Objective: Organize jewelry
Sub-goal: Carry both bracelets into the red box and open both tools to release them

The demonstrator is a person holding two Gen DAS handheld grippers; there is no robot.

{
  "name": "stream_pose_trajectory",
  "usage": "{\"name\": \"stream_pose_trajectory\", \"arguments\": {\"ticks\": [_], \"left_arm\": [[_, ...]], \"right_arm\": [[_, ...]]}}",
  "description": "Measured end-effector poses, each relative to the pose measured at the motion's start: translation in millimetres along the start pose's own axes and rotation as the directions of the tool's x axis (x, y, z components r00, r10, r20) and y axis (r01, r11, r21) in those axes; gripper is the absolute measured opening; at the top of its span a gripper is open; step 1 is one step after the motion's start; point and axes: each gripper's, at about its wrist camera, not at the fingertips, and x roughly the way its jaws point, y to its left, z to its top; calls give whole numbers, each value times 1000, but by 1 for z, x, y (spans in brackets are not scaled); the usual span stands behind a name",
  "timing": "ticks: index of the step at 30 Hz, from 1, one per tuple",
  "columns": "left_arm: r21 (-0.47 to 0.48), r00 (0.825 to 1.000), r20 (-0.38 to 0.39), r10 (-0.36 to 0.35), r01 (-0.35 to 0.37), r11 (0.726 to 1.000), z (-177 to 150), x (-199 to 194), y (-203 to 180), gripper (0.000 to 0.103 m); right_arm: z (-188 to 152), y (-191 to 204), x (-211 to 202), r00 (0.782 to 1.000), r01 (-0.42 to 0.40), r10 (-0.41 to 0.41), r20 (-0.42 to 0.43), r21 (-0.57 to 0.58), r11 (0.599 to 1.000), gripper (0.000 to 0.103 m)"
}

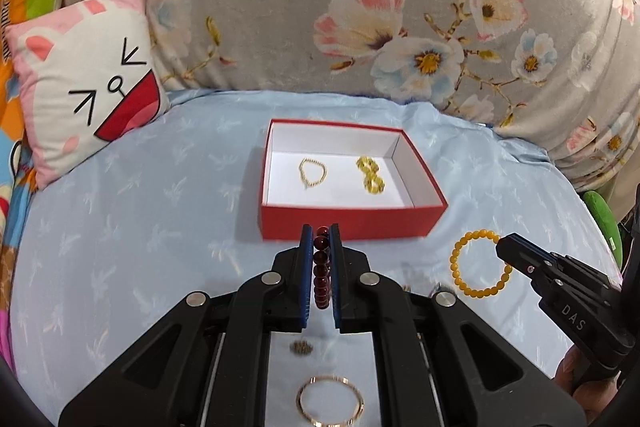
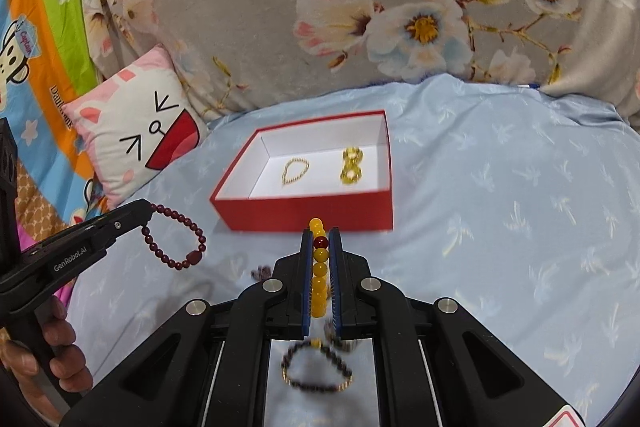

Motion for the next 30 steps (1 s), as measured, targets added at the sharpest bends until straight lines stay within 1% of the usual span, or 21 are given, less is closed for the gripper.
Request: {"name": "stream_pose_trajectory", "arguments": {"ticks": [8, 12, 18, 24, 28, 29, 30], "left_arm": [[-10, 1000, 19, -13, 13, 1000, 48, 46, -1, 8], [-10, 999, 16, -36, 36, 999, 66, 72, -2, 8], [-24, 999, -13, -50, 49, 998, 78, 112, 0, 8], [-13, 996, -76, -35, 34, 999, 74, 150, 3, 8], [-7, 995, -99, -19, 19, 1000, 67, 164, 5, 8], [-4, 995, -103, -13, 12, 1000, 65, 166, 6, 8], [-6, 995, -97, -1, 1, 1000, 64, 167, 7, 9]], "right_arm": [[52, 3, 47, 1000, -24, 24, 20, 9, 1000, 7], [70, 6, 77, 999, -41, 41, 6, 15, 999, 7], [76, 9, 123, 998, -48, 48, -44, 19, 999, 7], [70, -1, 161, 992, -48, 51, -118, 34, 998, 8], [62, -5, 177, 989, -9, 10, -148, 7, 1000, 8], [61, -6, 179, 989, 12, -12, -149, -5, 1000, 9], [60, -7, 179, 989, 17, -18, -144, -11, 1000, 12]]}}
